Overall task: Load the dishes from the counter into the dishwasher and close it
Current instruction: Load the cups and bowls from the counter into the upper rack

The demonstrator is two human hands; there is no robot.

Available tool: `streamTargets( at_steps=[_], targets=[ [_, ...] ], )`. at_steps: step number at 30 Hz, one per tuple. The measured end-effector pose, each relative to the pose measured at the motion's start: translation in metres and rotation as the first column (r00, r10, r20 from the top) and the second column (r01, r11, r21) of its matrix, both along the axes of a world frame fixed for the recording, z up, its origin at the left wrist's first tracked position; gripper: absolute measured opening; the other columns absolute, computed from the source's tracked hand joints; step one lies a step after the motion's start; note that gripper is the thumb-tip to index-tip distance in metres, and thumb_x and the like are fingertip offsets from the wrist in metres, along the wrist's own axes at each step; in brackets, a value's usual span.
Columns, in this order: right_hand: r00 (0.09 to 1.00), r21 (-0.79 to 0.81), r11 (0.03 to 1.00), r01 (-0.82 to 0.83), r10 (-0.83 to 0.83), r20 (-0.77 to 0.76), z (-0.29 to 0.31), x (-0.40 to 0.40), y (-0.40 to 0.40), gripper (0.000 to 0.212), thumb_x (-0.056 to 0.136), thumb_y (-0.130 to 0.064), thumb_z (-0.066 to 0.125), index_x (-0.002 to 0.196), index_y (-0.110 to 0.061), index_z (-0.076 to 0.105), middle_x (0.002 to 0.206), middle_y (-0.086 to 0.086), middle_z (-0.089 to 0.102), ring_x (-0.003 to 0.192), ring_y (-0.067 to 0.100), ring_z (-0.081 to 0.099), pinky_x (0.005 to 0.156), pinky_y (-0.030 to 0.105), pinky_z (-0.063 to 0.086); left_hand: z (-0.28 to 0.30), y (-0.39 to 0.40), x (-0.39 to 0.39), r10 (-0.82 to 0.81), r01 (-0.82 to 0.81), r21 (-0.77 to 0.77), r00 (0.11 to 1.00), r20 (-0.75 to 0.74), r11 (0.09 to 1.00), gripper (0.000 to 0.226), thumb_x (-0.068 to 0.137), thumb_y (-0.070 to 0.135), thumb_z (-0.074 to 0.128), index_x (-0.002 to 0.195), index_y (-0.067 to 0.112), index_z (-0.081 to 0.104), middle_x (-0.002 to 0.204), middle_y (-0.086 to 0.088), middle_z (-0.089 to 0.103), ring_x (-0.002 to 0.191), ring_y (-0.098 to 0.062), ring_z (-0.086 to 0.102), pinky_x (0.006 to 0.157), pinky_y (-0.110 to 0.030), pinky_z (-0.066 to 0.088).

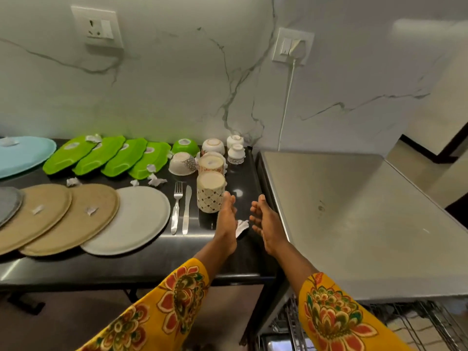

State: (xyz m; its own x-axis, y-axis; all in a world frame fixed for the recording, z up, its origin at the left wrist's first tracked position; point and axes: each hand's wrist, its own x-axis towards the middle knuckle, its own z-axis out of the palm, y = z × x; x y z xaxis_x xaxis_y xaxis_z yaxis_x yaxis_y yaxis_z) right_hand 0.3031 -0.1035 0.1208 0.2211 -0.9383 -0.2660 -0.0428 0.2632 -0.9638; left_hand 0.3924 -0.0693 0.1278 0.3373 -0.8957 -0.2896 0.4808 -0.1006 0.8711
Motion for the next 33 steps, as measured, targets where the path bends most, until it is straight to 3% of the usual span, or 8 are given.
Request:
streamTargets(
  at_steps=[5, 14, 24, 28, 30, 33],
  targets=[
    [0.999, 0.0, 0.999, 0.045, -0.045, -0.029, 0.002, 0.019, -0.023, 0.057, 0.096, -0.053, 0.03, 0.137, -0.016, 0.045, 0.14, 0.003, 0.047, 0.128, 0.023, 0.044, 0.099, 0.034, 0.033, 0.011, -0.03, 0.01, -0.05, 0.051, 0.019, 0.998, -0.033, 0.999, 0.062, 0.098, 0.052, 0.029, 0.15, 0.019, 0.024, 0.157, 0.002, 0.019, 0.145, -0.015, 0.017, 0.115, -0.037, 0.013],
    [0.998, 0.026, 0.999, 0.039, -0.038, -0.045, 0.005, 0.035, -0.065, 0.061, 0.095, -0.056, 0.029, 0.142, -0.018, 0.039, 0.148, 0.004, 0.038, 0.136, 0.026, 0.035, 0.11, 0.041, 0.026, 0.028, -0.077, 0.025, -0.061, 0.061, 0.054, 0.998, -0.006, 0.997, 0.064, 0.097, 0.056, 0.025, 0.151, 0.021, 0.017, 0.158, -0.002, 0.015, 0.145, -0.018, 0.014, 0.116, -0.038, 0.012],
    [0.998, 0.023, 0.999, -0.028, 0.029, -0.047, 0.014, 0.058, -0.154, 0.062, 0.095, -0.058, 0.027, 0.144, -0.022, 0.034, 0.152, 0.002, 0.032, 0.139, 0.029, 0.03, 0.111, 0.045, 0.024, 0.04, -0.164, 0.043, 0.147, -0.131, 0.16, 0.985, -0.094, 0.978, 0.064, 0.095, 0.056, 0.033, 0.147, 0.02, 0.028, 0.152, -0.009, 0.029, 0.139, -0.026, 0.028, 0.113, -0.04, 0.021],
    [0.999, 0.044, 0.998, -0.044, 0.045, -0.028, 0.015, 0.068, -0.194, 0.064, 0.094, -0.059, 0.025, 0.146, -0.022, 0.03, 0.154, 0.003, 0.027, 0.141, 0.029, 0.025, 0.113, 0.046, 0.021, 0.044, -0.205, 0.056, 0.214, -0.203, 0.113, 0.972, -0.095, 0.973, 0.053, 0.1, 0.047, 0.03, 0.141, 0.015, 0.037, 0.132, -0.001, 0.045, 0.127, -0.023, 0.04, 0.109, -0.034, 0.029],
    [0.998, 0.06, 0.997, -0.056, 0.057, -0.015, 0.013, 0.073, -0.21, 0.064, 0.094, -0.058, 0.025, 0.147, -0.022, 0.028, 0.155, 0.001, 0.025, 0.143, 0.028, 0.022, 0.114, 0.047, 0.019, 0.044, -0.226, 0.063, 0.208, -0.2, 0.094, 0.974, -0.091, 0.975, 0.052, 0.101, 0.047, 0.027, 0.136, 0.012, 0.043, 0.12, -0.007, 0.054, 0.115, -0.023, 0.049, 0.103, -0.032, 0.035],
    [0.997, 0.084, 0.993, -0.08, 0.079, 0.013, 0.011, 0.083, -0.231, 0.062, 0.095, -0.057, 0.026, 0.148, -0.025, 0.024, 0.156, 0.0, 0.022, 0.144, 0.026, 0.019, 0.114, 0.045, 0.018, 0.047, -0.249, 0.071, 0.263, -0.249, 0.13, 0.96, -0.097, 0.96, 0.046, 0.1, 0.047, 0.029, 0.131, 0.018, 0.046, 0.108, -0.006, 0.058, 0.104, -0.027, 0.058, 0.098, -0.038, 0.045]
  ],
)
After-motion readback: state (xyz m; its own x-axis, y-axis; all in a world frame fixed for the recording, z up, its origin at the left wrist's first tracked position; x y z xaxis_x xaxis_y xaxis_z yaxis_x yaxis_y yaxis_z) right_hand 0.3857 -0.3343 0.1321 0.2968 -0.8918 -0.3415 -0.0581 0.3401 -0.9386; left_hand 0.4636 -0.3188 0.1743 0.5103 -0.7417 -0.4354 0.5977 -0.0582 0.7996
